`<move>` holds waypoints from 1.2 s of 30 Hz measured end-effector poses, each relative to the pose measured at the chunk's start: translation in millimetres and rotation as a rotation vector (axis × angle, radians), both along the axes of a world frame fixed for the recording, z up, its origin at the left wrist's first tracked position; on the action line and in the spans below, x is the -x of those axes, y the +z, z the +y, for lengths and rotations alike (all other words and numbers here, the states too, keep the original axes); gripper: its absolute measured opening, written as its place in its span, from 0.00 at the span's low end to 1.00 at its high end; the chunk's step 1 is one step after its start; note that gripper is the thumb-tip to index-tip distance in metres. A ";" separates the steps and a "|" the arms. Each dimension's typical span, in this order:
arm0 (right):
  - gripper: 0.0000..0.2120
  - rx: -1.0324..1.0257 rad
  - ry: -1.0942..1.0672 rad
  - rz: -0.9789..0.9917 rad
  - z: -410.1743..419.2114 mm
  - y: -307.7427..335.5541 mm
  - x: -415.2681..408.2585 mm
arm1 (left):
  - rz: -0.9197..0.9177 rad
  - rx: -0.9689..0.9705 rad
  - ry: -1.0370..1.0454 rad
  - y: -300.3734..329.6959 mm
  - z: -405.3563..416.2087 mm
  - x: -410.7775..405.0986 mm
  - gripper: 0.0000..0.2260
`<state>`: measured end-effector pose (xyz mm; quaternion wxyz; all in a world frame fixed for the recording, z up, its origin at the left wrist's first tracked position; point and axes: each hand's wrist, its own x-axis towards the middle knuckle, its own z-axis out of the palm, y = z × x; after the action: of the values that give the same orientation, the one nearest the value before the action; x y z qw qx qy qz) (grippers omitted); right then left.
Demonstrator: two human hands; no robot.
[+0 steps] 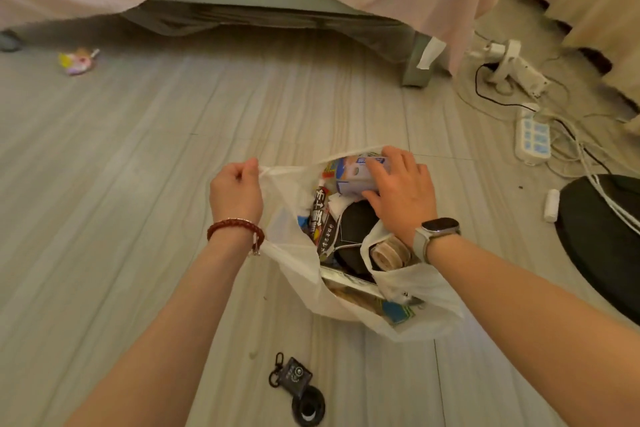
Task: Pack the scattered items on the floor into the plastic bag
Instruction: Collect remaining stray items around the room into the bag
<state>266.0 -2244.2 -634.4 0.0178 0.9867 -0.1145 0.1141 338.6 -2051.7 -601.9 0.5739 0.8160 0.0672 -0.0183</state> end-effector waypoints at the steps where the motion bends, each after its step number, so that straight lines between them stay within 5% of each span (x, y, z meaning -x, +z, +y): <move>1: 0.19 -0.029 -0.040 0.011 -3.1 -3.5 1.4 | -0.013 -0.013 0.011 0.1 -1.2 0.7 0.12; 7: 0.19 -0.180 0.106 0.071 -17.9 -10.9 32.6 | -0.044 0.045 0.060 -1.1 -12.2 25.3 0.08; 12: 0.15 -0.268 0.187 -0.099 -11.4 -5.2 61.5 | -0.071 0.051 -0.006 -4.8 -13.8 41.6 0.03; 16: 0.12 -0.318 0.632 -0.322 44.0 -3.8 105.3 | -0.172 -0.045 -0.115 -13.3 2.7 59.6 0.12; 19: 0.14 -0.401 0.804 0.135 98.1 -37.1 135.4 | -0.149 -0.065 -0.097 -22.7 25.9 75.0 0.18; 21: 0.21 -0.495 0.568 0.504 120.1 -73.3 137.4 | -0.116 -0.059 -0.068 -27.6 39.2 83.0 0.15; 23: 0.31 -0.498 0.423 0.672 133.7 -106.5 134.6 | -0.099 -0.036 -0.054 -32.2 47.7 87.4 0.13; 26: 0.37 -0.464 0.430 0.760 149.9 -137.1 135.3 | -0.092 -0.021 -0.047 -35.5 53.1 89.6 0.11; 30: 0.24 -0.441 0.446 0.768 157.5 -143.0 131.9 | -0.082 -0.018 -0.077 -37.7 53.4 91.1 0.04; 36: 0.20 -0.751 0.413 0.668 127.9 -93.3 134.3 | -0.113 0.067 -0.065 -38.1 53.5 86.9 0.09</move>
<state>131.7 -2116.3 -727.7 -0.3235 0.9096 0.0610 -0.2536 251.7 -1998.2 -640.1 0.6030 0.7977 0.0074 0.0069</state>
